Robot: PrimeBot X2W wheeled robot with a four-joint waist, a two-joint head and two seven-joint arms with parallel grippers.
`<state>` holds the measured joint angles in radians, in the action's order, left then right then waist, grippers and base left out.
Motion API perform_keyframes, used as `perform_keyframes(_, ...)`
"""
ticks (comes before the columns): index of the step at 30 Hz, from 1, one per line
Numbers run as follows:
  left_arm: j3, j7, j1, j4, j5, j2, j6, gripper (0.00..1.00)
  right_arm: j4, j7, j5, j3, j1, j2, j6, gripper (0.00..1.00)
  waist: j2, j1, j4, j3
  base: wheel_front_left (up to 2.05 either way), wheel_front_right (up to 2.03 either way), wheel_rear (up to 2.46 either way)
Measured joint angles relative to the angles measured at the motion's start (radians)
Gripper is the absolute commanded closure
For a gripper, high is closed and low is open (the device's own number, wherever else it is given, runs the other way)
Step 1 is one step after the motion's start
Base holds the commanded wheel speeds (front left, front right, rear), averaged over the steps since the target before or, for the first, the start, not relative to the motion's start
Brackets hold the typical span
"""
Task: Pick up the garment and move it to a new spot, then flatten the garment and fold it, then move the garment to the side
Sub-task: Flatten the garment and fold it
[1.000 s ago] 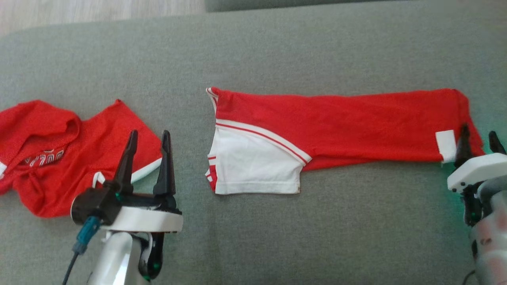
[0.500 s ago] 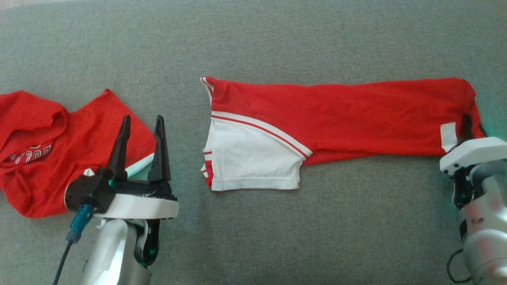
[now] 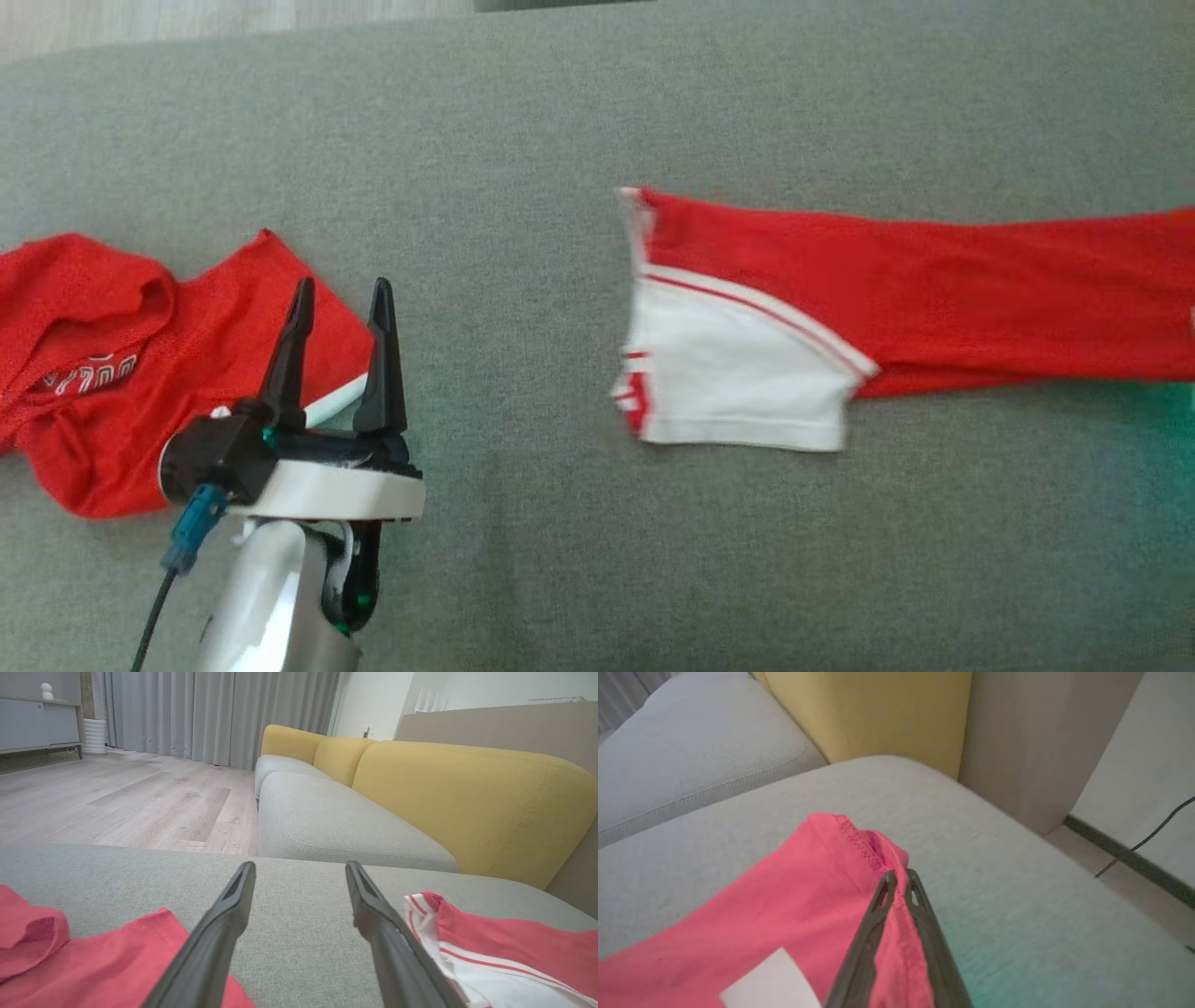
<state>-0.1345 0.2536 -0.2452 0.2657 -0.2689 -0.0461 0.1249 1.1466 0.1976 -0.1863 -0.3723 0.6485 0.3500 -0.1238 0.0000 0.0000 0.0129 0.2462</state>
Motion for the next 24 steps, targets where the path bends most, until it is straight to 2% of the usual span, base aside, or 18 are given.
perform_keyframes(2,0.0,0.0,0.003,0.002,-0.004,0.0,0.001,0.0,0.008,0.015,0.04,-0.044,0.001,0.036,0.0,1.0,0.0,-0.0001,0.002,-0.012,0.0,0.0,0.0)
perform_keyframes(4,0.001,0.0,0.007,0.005,-0.004,0.0,0.007,0.0,0.017,0.024,0.069,-0.077,0.006,0.04,0.0,1.0,0.0,-0.0001,0.003,-0.025,0.0,0.0,0.0)
perform_keyframes(11,0.0,0.0,0.039,0.009,-0.004,0.0,0.007,0.0,0.019,0.033,0.126,-0.077,0.027,-0.071,0.0,1.0,0.0,-0.0001,0.003,-0.089,0.0,0.0,0.0)
perform_keyframes(18,0.002,0.0,0.107,0.017,-0.004,0.0,0.007,0.0,-0.042,0.04,0.11,0.03,0.026,-0.188,0.0,1.0,0.0,-0.0002,0.004,-0.179,0.0,0.0,0.0)
perform_keyframes(24,-0.002,0.0,0.149,0.017,-0.014,0.0,0.007,0.0,-0.12,0.002,0.026,0.201,0.006,-0.28,0.0,1.0,0.0,-0.0003,0.019,-0.232,0.0,0.0,0.0)
